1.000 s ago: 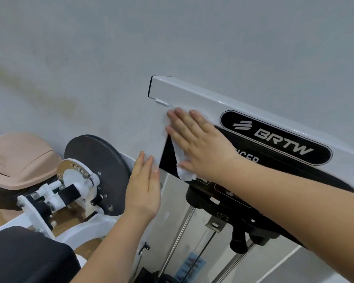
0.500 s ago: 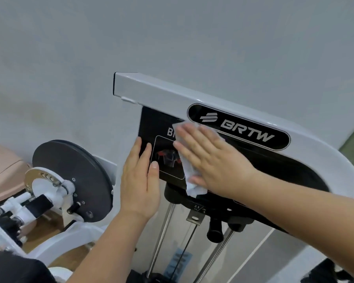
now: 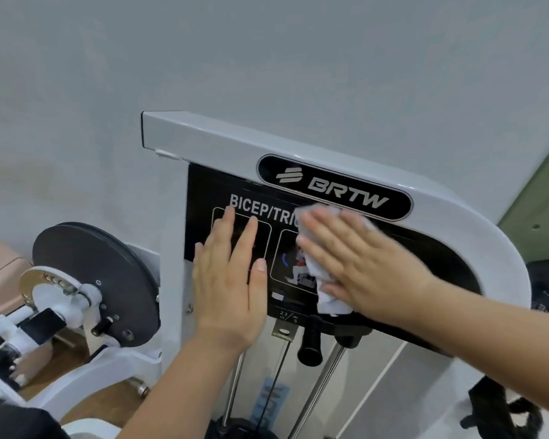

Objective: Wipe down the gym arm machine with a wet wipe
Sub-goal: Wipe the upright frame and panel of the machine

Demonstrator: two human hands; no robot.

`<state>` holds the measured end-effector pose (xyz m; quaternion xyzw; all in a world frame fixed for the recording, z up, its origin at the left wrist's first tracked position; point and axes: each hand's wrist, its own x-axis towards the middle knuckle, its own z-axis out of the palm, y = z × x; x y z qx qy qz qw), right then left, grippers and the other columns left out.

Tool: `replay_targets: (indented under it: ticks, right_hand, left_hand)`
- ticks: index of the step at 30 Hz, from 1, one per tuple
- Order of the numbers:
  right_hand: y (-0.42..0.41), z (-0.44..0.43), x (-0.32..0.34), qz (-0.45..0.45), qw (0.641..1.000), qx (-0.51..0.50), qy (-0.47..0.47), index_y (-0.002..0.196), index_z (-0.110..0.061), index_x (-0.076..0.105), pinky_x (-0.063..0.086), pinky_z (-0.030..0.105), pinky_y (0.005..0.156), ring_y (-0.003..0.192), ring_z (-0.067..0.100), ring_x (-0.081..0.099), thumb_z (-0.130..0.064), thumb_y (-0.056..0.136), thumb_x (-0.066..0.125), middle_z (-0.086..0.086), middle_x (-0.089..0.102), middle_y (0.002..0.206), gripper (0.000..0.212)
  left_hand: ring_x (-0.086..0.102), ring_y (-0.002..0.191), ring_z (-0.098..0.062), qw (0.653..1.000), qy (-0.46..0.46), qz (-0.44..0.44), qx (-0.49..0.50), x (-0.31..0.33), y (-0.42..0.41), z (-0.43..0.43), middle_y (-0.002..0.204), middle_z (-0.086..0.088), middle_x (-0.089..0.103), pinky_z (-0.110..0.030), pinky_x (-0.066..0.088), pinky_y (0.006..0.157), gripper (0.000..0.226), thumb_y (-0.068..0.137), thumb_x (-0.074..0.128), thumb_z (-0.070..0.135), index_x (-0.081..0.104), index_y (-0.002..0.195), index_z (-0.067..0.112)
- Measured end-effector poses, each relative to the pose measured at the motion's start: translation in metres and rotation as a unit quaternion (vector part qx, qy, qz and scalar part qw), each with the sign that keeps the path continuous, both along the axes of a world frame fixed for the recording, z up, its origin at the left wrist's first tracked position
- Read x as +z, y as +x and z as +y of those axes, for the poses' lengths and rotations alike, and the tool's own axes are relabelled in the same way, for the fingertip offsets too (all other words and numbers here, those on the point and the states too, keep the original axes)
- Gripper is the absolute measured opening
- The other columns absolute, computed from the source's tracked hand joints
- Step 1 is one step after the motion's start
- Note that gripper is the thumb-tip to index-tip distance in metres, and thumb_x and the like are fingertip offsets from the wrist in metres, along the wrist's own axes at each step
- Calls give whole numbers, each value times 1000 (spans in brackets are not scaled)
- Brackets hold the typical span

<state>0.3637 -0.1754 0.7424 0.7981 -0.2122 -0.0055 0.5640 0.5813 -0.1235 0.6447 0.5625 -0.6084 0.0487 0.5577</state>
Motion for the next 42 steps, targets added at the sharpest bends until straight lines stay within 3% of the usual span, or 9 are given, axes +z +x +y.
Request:
replay_targets:
  ticks: [6,13,21,26,29,32,35,39,42]
  right_hand:
    - [-8,4,20,-114,992,-18,-43,162,0,1,-5,50,128,158,37,-9,-64,103,30,24,-9,169,92]
    - [-62,13,-36,24,999,-19,26,163,-2,7,-9,48,128,159,32,-6,-58,104,38,19,-6,171,87]
    - [-104,12,27,-170,982,-11,-75,162,-1,12,2,54,128,158,37,7,-58,105,39,19,5,171,85]
    - [-136,21,-51,-59,998,-7,7,163,-2,12,-5,49,128,159,31,4,-56,101,46,17,1,172,89]
    - [-156,22,-42,-32,999,6,3,162,-1,12,-4,49,128,159,30,3,-61,100,43,17,2,172,92]
    - [-168,16,-4,-117,992,31,-37,162,0,14,9,50,128,158,33,9,-65,100,43,18,8,171,95]
    - [-174,10,6,-227,973,45,18,162,-1,11,12,53,128,158,38,6,-60,100,50,21,2,170,94]
    - [-175,15,-46,-295,952,55,57,162,1,8,7,55,128,158,40,-4,-49,105,47,23,-5,170,85]
    - [-190,23,-93,-276,959,38,52,162,1,7,0,58,127,158,36,-4,-50,103,50,21,-5,170,89]
  left_hand:
    - [12,156,-17,998,-23,-38,-45,15,-38,-4,169,0,16,-60,16,122,57,100,35,32,33,157,23]
    - [11,156,-21,998,7,-54,-20,7,-60,-3,168,-1,16,-61,16,121,57,100,33,36,35,156,25]
    - [11,156,-24,997,-11,-69,-35,20,-98,8,169,-4,15,-62,16,121,58,100,35,35,35,156,22]
    - [10,156,-22,995,-5,-98,-33,18,-124,14,169,-2,14,-60,17,121,57,101,35,36,34,157,24]
    - [11,156,-22,993,7,-114,-31,17,-139,19,169,-1,14,-61,20,120,57,101,36,37,34,156,25]
    - [10,156,-22,992,27,-123,-30,20,-160,23,170,-1,11,-61,21,120,58,100,35,38,32,157,28]
    - [6,156,-20,992,50,-116,-24,22,-182,28,170,1,6,-60,19,121,59,100,32,42,29,158,30]
    - [12,155,-22,994,52,-90,-24,21,-206,37,170,-2,9,-59,21,120,58,101,34,41,34,157,27]
    - [14,154,-21,992,69,-107,1,16,-218,47,169,-1,10,-54,22,121,57,101,32,42,34,157,30]
